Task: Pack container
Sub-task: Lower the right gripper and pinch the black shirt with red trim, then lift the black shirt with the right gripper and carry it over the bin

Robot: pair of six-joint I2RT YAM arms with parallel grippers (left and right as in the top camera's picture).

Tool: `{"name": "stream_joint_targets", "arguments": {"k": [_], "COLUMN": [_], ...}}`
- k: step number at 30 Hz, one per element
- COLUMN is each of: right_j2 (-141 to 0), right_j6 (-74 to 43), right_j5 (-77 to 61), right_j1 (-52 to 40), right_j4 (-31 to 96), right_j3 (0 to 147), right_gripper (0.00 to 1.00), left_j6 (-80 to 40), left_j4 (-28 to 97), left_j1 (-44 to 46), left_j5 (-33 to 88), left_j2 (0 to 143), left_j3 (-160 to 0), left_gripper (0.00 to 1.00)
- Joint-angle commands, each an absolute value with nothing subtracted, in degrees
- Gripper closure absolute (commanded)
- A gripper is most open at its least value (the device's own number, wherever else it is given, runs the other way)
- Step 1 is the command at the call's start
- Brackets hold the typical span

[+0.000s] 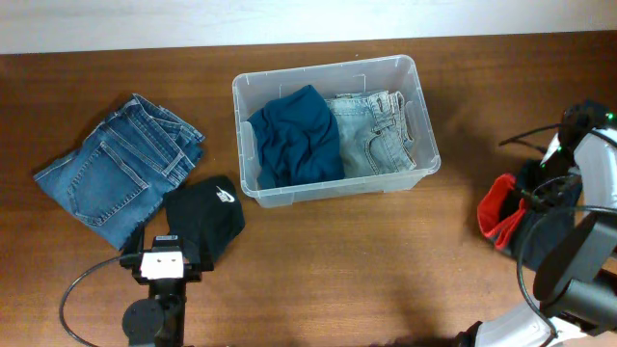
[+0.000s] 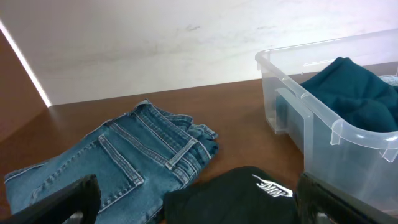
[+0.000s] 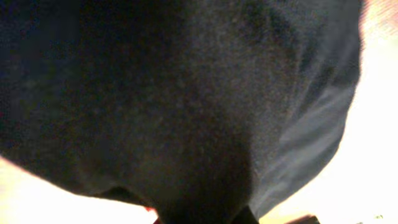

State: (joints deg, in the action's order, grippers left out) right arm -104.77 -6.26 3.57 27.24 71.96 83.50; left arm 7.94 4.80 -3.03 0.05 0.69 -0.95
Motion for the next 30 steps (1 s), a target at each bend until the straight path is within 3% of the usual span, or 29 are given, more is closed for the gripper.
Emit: {"name": "stream_joint_targets", "arguments": {"k": [1, 19, 25, 30], "right_j2": [-100.7, -97.3, -97.3, -97.3], "right_j6": [-6.7, -6.3, -6.3, -7.0], "right_j5": [3.0, -4.1, -4.1, -3.0], "right_j1": [27.4, 25.6, 19.7, 9.0], "right_j4": [72.7, 79.3, 82.6, 81.0], "right_j3": [86.5, 101.8, 113.0, 118.2], "right_gripper": [0.96, 0.96, 0.96, 0.96], "left_j6": [8.9, 8.9, 8.9, 8.9], "left_j4": [4.8, 4.8, 4.8, 4.8], "left_j1": [-3.3, -3.3, -3.3, -3.3], "left_j5": [0.7, 0.7, 0.7, 0.7], "left_j2": [0.4, 0.4, 0.4, 0.4], "left_j3": [-0.6, -0.6, -0.6, -0.6], "left_gripper": [0.00, 0.00, 0.00, 0.00]}}
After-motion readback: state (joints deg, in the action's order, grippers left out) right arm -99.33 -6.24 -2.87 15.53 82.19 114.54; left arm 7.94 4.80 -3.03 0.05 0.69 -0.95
